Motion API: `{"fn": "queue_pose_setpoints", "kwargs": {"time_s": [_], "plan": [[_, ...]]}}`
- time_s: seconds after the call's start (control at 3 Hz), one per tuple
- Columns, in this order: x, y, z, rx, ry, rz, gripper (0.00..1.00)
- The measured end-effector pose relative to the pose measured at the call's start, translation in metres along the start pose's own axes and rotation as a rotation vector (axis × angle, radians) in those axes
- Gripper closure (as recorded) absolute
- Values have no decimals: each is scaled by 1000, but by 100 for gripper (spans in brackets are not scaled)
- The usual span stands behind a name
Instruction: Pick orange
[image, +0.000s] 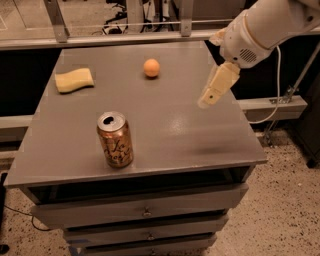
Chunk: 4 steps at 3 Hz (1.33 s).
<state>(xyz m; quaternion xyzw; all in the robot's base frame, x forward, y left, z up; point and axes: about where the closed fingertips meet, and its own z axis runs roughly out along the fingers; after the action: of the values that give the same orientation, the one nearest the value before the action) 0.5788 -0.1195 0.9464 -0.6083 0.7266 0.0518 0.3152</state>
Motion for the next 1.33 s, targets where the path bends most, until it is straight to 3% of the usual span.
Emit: {"fn": "queue_pose_setpoints", "kwargs": {"time_s": [0.33, 0.67, 1.33], "plan": [[-6, -34, 54, -19, -127, 82, 0], [-7, -34, 54, -18, -128, 81, 0], [-42, -71, 102, 34, -307, 117, 0]]}}
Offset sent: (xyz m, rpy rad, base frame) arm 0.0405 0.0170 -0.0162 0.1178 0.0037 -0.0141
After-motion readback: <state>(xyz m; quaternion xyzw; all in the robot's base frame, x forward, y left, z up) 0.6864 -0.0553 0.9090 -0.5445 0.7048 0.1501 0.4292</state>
